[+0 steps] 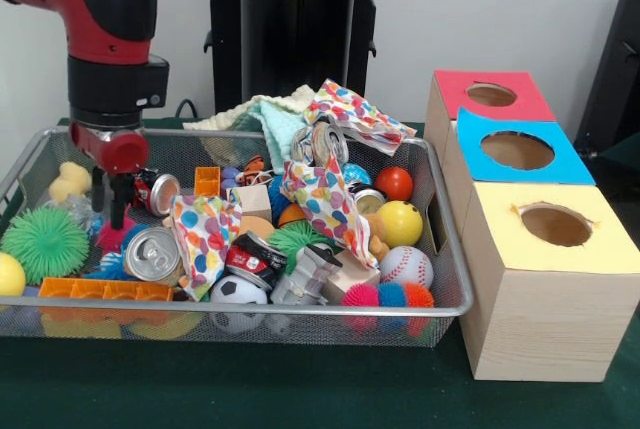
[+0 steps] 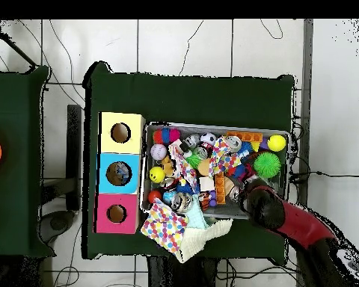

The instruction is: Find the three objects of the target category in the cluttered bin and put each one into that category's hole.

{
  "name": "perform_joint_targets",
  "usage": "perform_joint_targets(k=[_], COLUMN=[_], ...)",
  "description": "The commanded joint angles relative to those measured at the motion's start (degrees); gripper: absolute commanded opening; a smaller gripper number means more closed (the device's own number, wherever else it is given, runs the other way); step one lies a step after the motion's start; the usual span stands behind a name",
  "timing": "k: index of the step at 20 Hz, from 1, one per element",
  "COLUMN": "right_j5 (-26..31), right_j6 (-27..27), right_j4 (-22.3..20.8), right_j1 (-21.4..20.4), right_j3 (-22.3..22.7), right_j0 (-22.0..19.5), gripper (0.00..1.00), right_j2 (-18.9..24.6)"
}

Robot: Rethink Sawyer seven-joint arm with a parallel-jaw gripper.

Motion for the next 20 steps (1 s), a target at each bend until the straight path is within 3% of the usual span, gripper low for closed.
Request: perform_joint_targets(k=[1,5,11,14,20], right_j5=[-2.1,-5.4,-4.4,-3.9,-2.9], right_j6=[3.3,5.0,5.6,6.1,4.8], right_j4=[-1.4,-0.7,1.1,1.9,1.3], right_j1=[2.8,0.8,-2.8,-3.1,-3.4], right_j3=[-3.2,-4.1,-6.2,-6.5,-7.5], right_j0=[2.2,6.6,14.0,15.4,13.4], gripper=[1.0,1.0,1.0,1.0,1.0], right_j2=[1.3,-5.3,-16.1,-17.9,-15.8])
